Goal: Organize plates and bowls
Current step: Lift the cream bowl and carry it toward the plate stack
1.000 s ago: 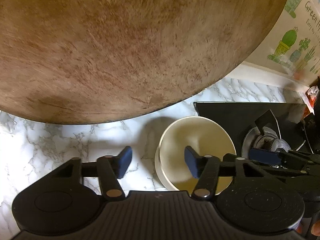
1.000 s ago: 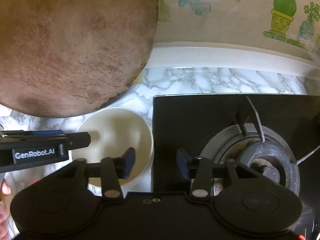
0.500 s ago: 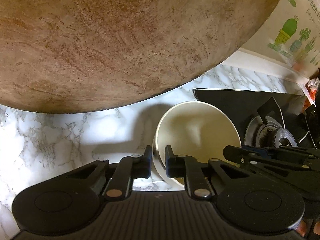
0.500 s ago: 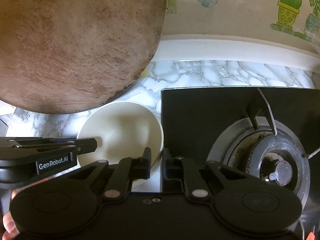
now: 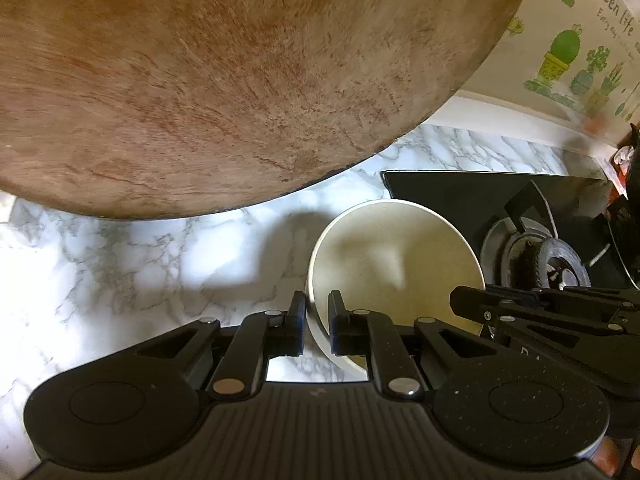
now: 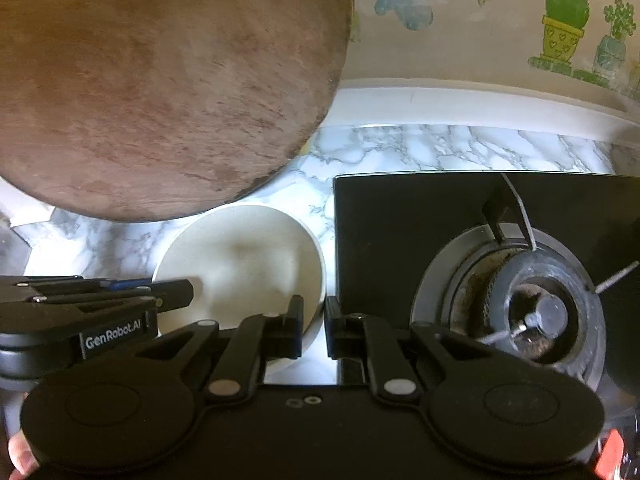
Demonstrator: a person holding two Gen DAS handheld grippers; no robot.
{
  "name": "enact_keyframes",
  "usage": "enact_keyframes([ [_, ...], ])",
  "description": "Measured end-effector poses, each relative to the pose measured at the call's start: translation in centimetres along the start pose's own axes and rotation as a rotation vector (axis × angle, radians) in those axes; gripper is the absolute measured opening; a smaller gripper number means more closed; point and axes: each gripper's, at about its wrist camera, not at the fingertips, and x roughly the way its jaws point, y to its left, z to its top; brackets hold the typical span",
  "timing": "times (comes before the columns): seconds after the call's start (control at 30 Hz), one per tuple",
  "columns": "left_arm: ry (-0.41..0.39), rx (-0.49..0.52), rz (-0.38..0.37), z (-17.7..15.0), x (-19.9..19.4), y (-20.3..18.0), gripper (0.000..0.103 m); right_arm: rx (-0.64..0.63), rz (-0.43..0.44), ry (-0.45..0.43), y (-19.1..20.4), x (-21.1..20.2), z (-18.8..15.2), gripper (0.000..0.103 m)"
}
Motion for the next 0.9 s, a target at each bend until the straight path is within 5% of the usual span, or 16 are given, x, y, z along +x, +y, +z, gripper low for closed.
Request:
enact_keyframes([
  [0.9, -0.067, -0.053, 0.086, -10.6, -15.2, -0.2, 0.011, -0.142, 0.134, -0.043, 5.9, -13.8, -8.3, 0.012],
])
